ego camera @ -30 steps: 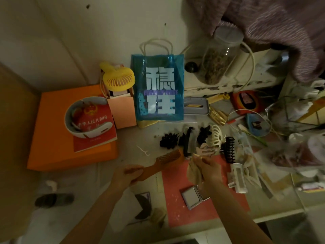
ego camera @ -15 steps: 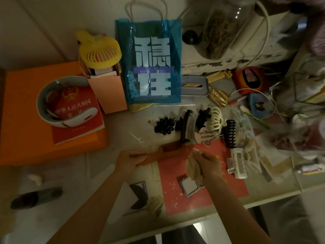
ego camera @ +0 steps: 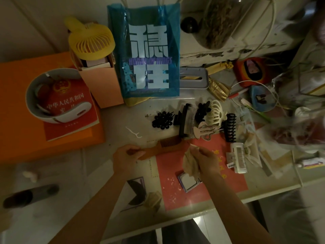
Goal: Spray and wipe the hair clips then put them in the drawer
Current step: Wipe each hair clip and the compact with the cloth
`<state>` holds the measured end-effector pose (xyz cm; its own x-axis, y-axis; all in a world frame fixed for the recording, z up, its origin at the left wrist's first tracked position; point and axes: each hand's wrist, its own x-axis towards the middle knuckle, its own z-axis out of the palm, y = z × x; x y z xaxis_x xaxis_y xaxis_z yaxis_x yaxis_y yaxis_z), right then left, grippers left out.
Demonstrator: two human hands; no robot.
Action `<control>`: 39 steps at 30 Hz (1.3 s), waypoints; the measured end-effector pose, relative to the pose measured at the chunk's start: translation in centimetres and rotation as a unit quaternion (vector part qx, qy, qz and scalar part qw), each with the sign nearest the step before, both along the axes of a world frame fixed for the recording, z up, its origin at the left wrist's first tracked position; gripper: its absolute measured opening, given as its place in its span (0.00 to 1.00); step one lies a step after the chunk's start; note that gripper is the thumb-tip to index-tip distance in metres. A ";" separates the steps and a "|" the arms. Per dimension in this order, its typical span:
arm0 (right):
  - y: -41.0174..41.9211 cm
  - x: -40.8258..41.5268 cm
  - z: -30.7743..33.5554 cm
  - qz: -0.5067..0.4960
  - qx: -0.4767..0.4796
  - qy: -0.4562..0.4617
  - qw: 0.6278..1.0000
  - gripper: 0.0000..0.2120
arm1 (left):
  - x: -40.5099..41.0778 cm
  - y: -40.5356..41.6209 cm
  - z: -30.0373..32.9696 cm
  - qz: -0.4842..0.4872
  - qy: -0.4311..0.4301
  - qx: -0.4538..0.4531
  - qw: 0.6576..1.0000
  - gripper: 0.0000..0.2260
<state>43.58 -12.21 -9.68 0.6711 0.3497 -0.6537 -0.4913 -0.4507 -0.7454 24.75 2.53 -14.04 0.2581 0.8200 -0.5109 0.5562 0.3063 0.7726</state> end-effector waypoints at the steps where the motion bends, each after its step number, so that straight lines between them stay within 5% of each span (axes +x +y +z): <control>1: -0.1 0.0 -0.1 0.002 -0.004 -0.001 1.000 0.07 | 0.0 -0.1 -0.1 -0.005 0.009 0.009 1.000 0.11; 9: -0.3 -0.8 0.3 -0.016 -0.006 0.010 1.000 0.04 | -0.1 -0.7 0.0 -0.044 0.089 0.051 0.994 0.11; 23: -4.0 -1.6 2.8 -0.014 -0.003 -0.022 1.000 0.04 | 0.4 -6.9 2.6 -0.171 -0.042 0.072 0.982 0.19; 33: -9.2 3.3 2.7 0.034 -0.045 -0.023 0.998 0.09 | 3.8 -13.9 2.6 -0.218 0.080 0.064 0.971 0.27; 39: -11.4 6.3 1.6 0.112 -0.059 -0.001 0.992 0.08 | 5.8 -17.7 1.8 -0.146 0.113 0.069 0.980 0.37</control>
